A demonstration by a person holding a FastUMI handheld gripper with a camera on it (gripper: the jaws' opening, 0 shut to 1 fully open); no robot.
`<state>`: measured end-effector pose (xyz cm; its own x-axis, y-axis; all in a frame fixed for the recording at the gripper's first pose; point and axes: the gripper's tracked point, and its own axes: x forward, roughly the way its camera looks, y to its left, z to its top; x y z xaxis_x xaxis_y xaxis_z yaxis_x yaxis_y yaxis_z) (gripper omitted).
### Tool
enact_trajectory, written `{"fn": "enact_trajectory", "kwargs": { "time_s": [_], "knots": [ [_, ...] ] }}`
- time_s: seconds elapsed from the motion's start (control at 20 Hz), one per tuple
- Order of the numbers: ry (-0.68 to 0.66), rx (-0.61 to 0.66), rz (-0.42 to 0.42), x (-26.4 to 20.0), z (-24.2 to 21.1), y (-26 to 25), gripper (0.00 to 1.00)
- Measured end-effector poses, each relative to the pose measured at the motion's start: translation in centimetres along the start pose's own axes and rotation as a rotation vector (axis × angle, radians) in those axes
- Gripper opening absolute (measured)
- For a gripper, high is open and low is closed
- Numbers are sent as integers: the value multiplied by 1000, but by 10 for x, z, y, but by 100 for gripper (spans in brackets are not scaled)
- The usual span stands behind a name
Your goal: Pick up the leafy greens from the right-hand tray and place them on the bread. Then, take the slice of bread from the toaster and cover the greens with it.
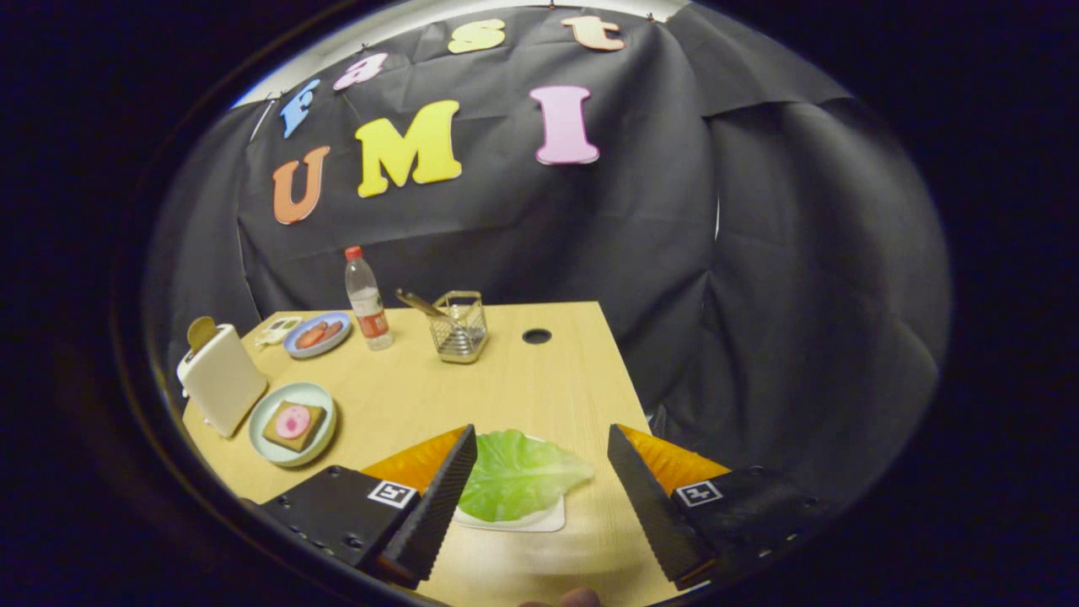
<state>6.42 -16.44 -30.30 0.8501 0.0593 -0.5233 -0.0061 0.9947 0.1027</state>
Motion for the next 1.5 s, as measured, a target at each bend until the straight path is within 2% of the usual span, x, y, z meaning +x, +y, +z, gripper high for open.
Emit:
{"fn": "enact_trajectory", "kwargs": {
  "time_s": [0.15, 0.4, 0.55, 0.7, 0.9, 0.95, 1.25, 1.5],
  "knots": [
    [86, 12, 12, 40, -33, -12, 96],
    [180, 61, 52, 70, -64, -14, 94],
    [207, 87, 55, 78, -68, -8, 75],
    [191, 91, 22, 78, -60, -10, 49],
    [170, 69, -2, 73, -53, -6, 6],
    [168, 70, -6, 71, -51, -6, 0],
    [105, 91, 14, 38, -5, 14, 0],
    [35, 88, 8, -3, 41, 54, 0]
  ]
}}
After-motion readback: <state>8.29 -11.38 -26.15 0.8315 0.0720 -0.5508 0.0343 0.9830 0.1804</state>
